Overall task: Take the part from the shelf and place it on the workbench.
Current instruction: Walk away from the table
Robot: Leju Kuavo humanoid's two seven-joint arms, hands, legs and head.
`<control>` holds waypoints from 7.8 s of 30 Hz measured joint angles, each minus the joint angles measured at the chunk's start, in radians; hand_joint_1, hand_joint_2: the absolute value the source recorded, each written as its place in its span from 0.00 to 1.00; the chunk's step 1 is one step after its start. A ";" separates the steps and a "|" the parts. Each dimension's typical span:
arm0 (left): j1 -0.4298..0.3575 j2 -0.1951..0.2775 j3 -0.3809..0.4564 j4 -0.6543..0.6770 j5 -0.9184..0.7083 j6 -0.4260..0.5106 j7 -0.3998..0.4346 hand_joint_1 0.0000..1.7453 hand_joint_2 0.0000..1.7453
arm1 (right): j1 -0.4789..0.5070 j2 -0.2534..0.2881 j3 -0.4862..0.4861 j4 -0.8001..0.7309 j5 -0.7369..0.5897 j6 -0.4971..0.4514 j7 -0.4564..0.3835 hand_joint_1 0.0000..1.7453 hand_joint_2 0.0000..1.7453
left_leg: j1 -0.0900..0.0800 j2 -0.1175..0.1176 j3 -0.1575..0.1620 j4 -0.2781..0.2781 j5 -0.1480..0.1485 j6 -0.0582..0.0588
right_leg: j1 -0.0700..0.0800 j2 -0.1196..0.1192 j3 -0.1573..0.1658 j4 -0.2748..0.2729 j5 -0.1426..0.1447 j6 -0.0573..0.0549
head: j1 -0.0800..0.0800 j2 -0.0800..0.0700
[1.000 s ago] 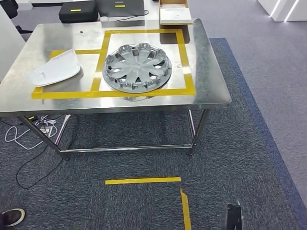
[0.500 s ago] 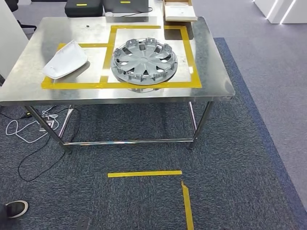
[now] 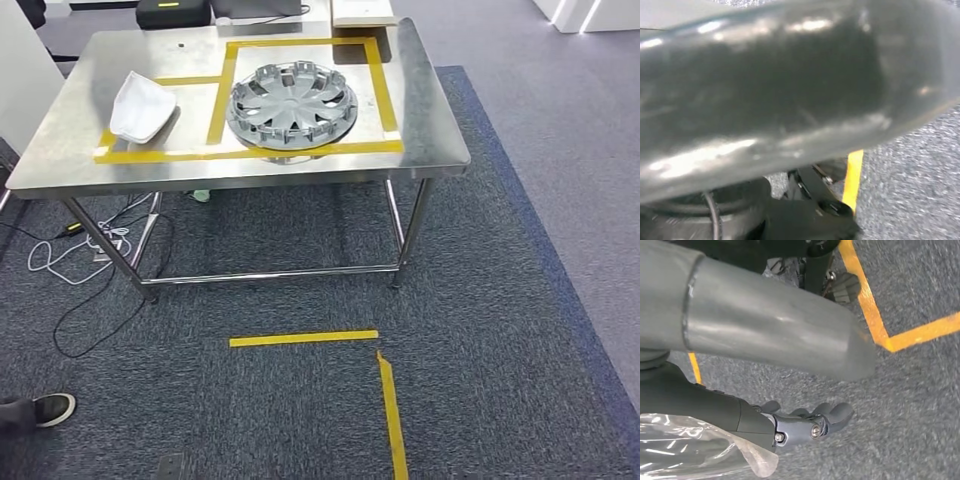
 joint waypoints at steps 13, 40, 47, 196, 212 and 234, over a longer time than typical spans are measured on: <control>0.003 -0.001 0.002 0.000 -0.016 0.131 0.068 0.00 0.00 | -0.008 0.000 0.020 0.013 0.081 0.037 0.027 0.00 0.00 | -0.014 -0.012 -0.010 -0.195 0.100 0.060 | -0.005 0.011 -0.112 0.302 -0.147 0.041 | 0.010 0.000; 0.003 0.000 0.024 0.000 0.004 0.074 0.032 0.00 0.00 | 0.001 0.002 0.267 0.029 0.414 0.135 0.159 0.00 0.00 | -0.014 0.020 0.043 -0.193 0.066 0.055 | 0.001 -0.025 0.059 0.098 -0.167 0.036 | 0.003 0.000; 0.004 0.004 0.030 0.000 0.020 0.106 0.089 0.00 0.00 | 0.012 0.002 0.303 0.032 0.421 0.102 0.181 0.00 0.00 | -0.020 -0.070 0.026 -0.188 0.084 0.054 | -0.003 0.053 0.021 0.109 -0.085 0.028 | 0.005 0.000; -0.006 -0.026 0.096 -0.001 0.104 0.085 0.086 0.00 0.00 | 0.001 -0.041 0.222 0.038 0.656 0.109 0.102 0.00 0.00 | -0.016 0.002 0.033 -0.191 0.058 0.053 | -0.003 0.006 -0.073 0.268 -0.198 0.045 | 0.010 0.000; 0.001 -0.026 0.101 -0.001 0.088 0.099 0.110 0.00 0.00 | 0.010 -0.040 0.202 0.039 0.648 0.178 0.177 0.00 0.00 | -0.012 -0.020 -0.085 0.051 -0.054 -0.004 | -0.010 0.000 0.030 0.009 -0.045 -0.004 | -0.007 0.000; -0.008 -0.002 0.145 -0.001 0.178 0.109 0.047 0.00 1.00 | -0.001 -0.031 0.071 0.040 0.541 0.235 0.084 0.00 0.00 | -0.014 -0.090 0.029 -0.187 0.066 0.033 | -0.020 0.087 0.009 0.040 -0.050 0.042 | 0.002 0.000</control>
